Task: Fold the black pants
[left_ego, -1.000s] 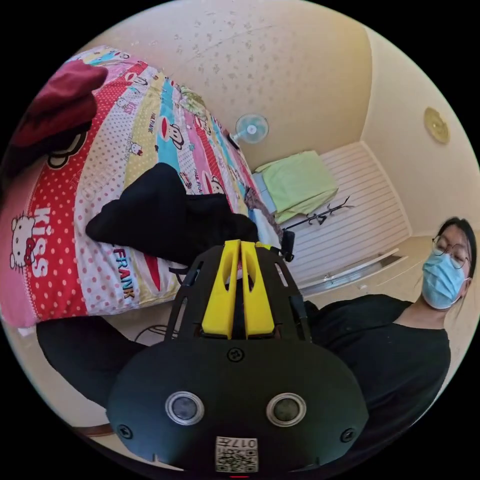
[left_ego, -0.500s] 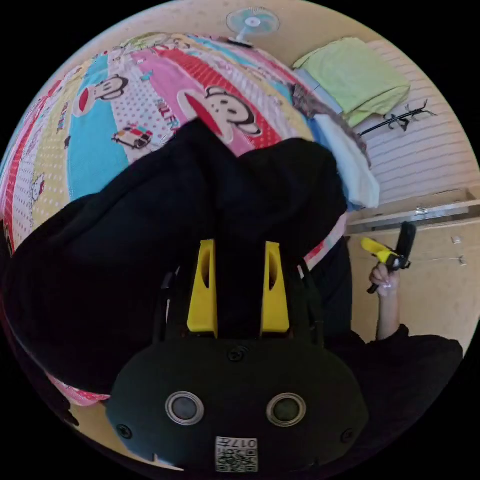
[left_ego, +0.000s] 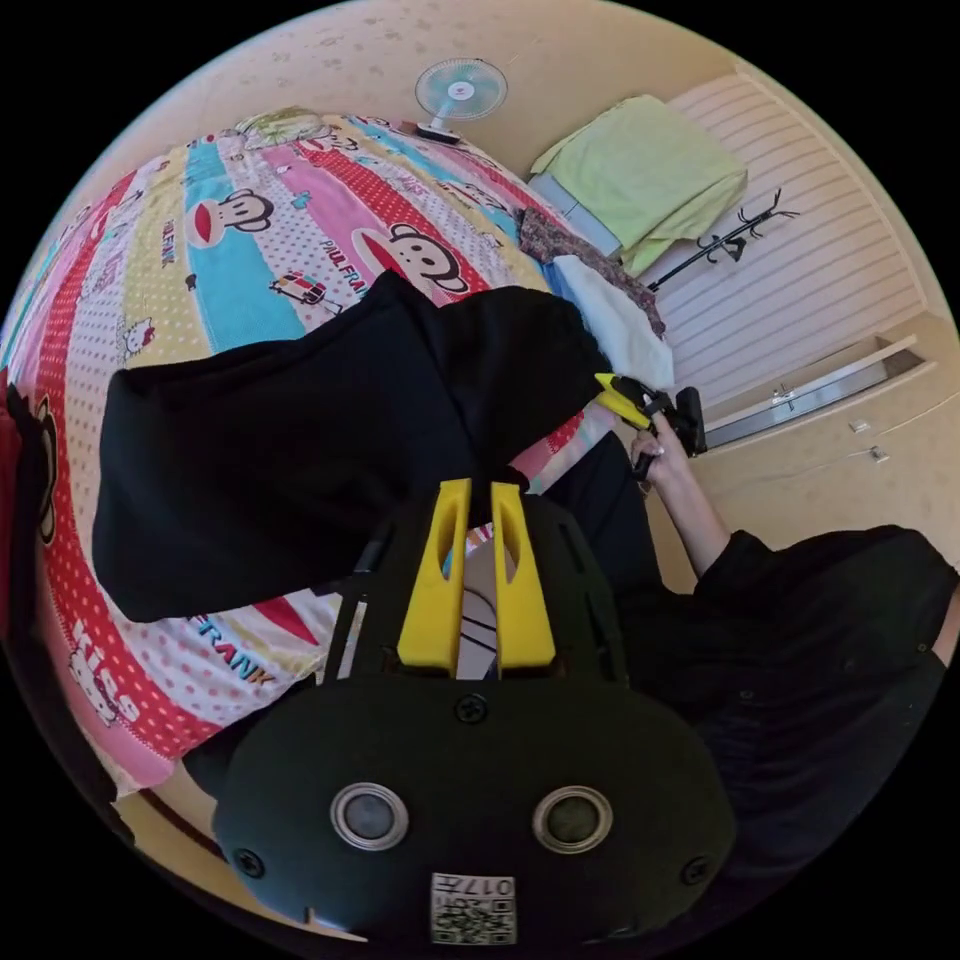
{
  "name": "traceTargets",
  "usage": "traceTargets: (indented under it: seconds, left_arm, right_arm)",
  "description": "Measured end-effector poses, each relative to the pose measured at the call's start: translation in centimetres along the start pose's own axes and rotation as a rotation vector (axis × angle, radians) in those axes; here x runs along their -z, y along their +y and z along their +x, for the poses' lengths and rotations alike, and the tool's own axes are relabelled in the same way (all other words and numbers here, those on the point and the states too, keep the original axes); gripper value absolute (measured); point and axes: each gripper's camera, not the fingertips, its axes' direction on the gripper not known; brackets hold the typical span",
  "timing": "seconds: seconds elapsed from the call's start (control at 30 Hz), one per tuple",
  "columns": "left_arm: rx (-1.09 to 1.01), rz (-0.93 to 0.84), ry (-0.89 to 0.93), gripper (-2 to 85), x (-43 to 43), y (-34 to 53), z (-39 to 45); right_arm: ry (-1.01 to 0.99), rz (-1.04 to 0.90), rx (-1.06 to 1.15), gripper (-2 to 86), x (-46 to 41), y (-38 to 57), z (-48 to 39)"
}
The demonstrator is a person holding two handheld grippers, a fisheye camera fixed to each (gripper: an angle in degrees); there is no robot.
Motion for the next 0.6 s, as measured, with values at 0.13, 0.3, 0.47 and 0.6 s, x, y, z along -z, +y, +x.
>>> traceTargets:
  seconds: [0.13, 0.3, 0.47, 0.6]
  left_arm:
    - [-0.152, -0.001, -0.075, 14.4, -0.3, -1.1, 6.3]
    - [-0.272, 0.132, -0.102, 16.3, -1.5, -3.1, 13.0]
    - [-0.191, 0.292, -0.26, 12.3, -3.3, -2.5, 16.9]
    - [-0.123, 0.438, -0.247, 4.8, -1.3, 1.2, 16.5]
  right_arm:
    - [-0.213, -0.018, 0.249, 7.1, 0.9, 0.5, -7.3]
    - [-0.39, -0.121, 0.502, 6.4, -0.2, 1.5, -19.1]
    - [-0.496, -0.203, 0.671, 6.3, -3.1, 5.1, -28.8]
    - [-0.444, -0.097, 0.794, 6.6, -1.3, 8.1, -30.1]
